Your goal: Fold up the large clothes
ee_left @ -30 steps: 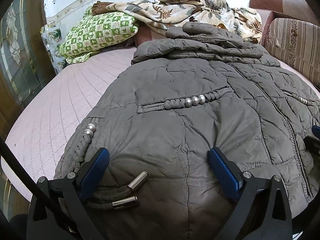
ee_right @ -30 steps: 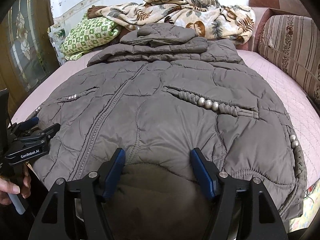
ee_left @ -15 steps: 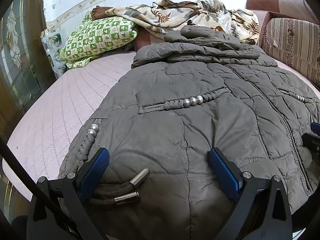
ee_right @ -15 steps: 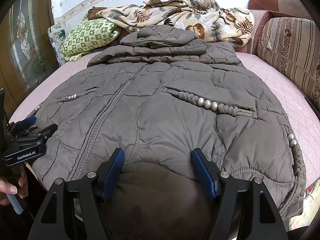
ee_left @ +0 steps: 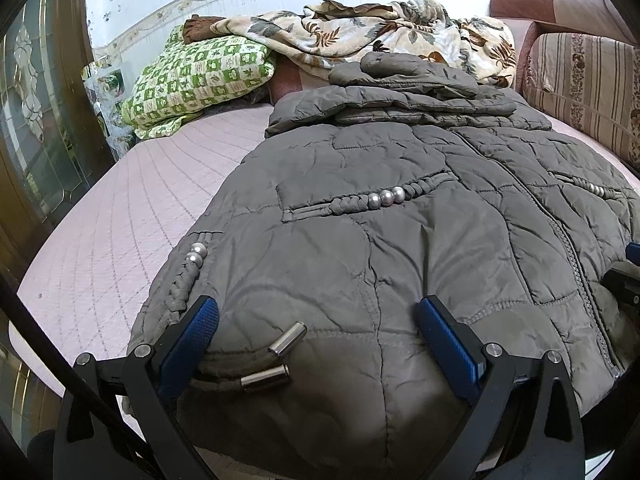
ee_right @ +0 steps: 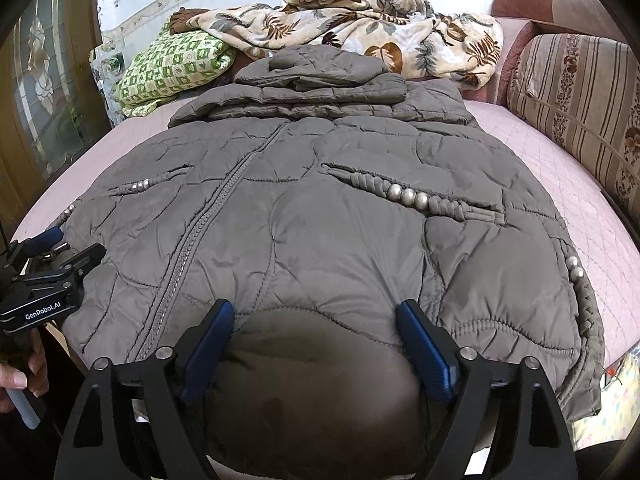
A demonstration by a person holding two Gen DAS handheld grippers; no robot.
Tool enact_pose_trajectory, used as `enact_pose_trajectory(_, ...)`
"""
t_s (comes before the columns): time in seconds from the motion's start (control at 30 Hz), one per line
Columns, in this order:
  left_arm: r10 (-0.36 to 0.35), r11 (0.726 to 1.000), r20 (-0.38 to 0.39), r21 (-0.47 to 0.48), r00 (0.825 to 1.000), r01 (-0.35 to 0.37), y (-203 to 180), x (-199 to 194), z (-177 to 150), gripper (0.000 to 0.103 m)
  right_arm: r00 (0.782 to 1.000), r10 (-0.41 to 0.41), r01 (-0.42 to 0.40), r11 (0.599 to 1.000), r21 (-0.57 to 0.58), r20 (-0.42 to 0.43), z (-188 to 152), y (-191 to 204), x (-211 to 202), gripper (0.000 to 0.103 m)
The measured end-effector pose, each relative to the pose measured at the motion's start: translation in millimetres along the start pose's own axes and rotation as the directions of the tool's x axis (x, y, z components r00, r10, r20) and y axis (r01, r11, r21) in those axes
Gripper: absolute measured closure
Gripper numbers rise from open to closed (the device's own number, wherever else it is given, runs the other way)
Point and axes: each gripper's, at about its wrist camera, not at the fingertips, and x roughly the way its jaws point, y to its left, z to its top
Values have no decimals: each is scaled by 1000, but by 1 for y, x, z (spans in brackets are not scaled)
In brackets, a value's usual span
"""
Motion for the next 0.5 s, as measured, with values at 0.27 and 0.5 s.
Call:
enact_pose_trajectory(0.27, 19, 1000, -6, -17, 1000, -19, 10, -8, -4, 3, 999, 36, -35, 999, 35, -16, 2, -8, -13, 15)
enact_pose_trajectory(0.5, 16, 999, -16, -33, 1000, -17, 17, -10, -4, 3, 999, 17, -20, 996, 90, 39, -4, -25, -39, 15)
